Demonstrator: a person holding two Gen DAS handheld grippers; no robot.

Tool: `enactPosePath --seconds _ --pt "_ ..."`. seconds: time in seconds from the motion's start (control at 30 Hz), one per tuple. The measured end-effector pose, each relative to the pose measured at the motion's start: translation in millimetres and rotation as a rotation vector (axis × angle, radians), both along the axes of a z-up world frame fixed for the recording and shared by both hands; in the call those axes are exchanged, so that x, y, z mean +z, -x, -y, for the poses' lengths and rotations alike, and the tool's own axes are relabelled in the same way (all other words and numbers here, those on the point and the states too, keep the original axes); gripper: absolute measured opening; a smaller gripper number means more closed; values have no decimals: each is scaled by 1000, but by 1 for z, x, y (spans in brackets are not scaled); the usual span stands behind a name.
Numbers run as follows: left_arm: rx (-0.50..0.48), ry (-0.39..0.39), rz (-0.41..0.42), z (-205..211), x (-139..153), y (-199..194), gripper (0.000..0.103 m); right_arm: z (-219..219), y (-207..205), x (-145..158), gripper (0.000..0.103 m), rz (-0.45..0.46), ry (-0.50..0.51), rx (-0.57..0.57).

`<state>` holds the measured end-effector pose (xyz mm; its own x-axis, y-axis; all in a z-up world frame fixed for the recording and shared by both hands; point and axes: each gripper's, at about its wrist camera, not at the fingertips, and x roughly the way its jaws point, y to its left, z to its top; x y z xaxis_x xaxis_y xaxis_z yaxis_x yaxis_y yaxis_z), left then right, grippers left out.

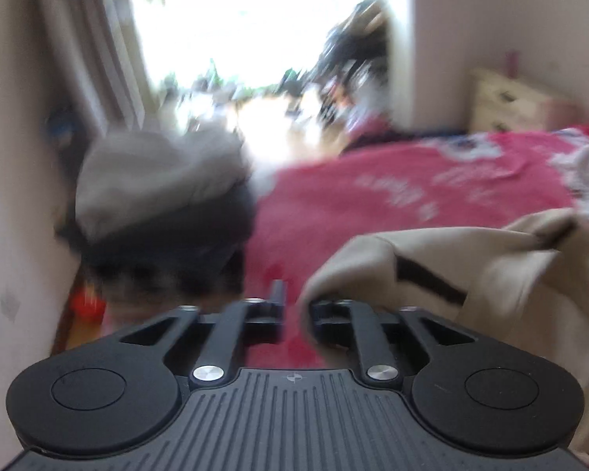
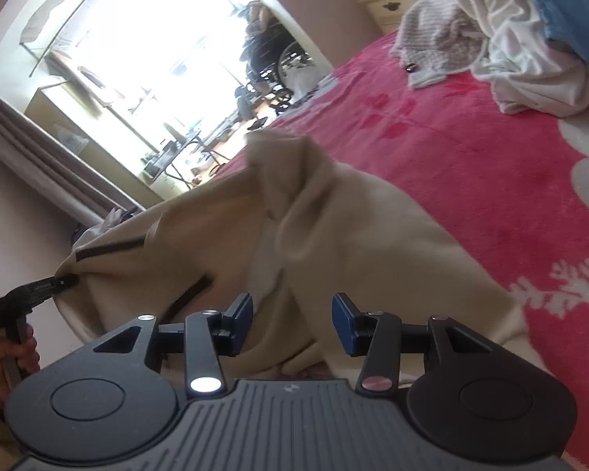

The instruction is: Fold clothes

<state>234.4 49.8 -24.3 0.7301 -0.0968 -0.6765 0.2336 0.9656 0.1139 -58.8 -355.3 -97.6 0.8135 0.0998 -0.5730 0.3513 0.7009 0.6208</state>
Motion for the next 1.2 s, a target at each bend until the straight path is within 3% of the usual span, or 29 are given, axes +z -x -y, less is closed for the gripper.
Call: enactPosePath --seconds 0.07,0.1,0.13,0.2,0.33,0.43,0.53,0.67,0.8,0.87,0.9,0.93,0.97,1.1,1.2 --pt "50 30 -92 -13 -17 -12 30 4 -1 -4 49 -18 -3 -14" --pt "56 53 -99 -17 -20 -9 33 5 -2 -5 49 -24 -5 -19" --pt "52 69 -83 -19 -21 -1 37 6 -4 -5 49 -26 0 -20" --pt "45 97 -41 -23 -20 15 61 6 -7 -5 49 -34 30 -15" --pt "-6 132 55 -23 0 41 65 1 -21 -3 50 -70 101 22" --pt "-105 151 123 -5 19 59 71 -6 -34 -2 56 -92 166 78" --pt "-276 147 154 30 30 83 81 -16 -50 -4 63 -134 235 130" --pt "-482 25 152 99 16 99 90 -28 -68 -12 63 -208 334 197" --pt "-501 -172 65 156 -32 84 88 -43 -82 -23 62 -293 471 289" --pt "-436 -225 71 166 -50 70 85 -50 -86 -28 51 -326 586 315" --pt "-396 -228 76 166 -55 63 85 -51 -87 -29 34 -337 634 322" --pt "-366 -211 65 164 -58 55 85 -48 -87 -28 6 -339 653 319" --pt "-336 -192 52 161 -61 48 85 -43 -87 -26 0 -339 667 314" --pt "-279 -148 -25 145 -76 34 85 -7 -94 10 0 -250 742 182" --pt "-254 -148 -69 133 -89 33 85 -13 -105 16 0 -189 669 223"
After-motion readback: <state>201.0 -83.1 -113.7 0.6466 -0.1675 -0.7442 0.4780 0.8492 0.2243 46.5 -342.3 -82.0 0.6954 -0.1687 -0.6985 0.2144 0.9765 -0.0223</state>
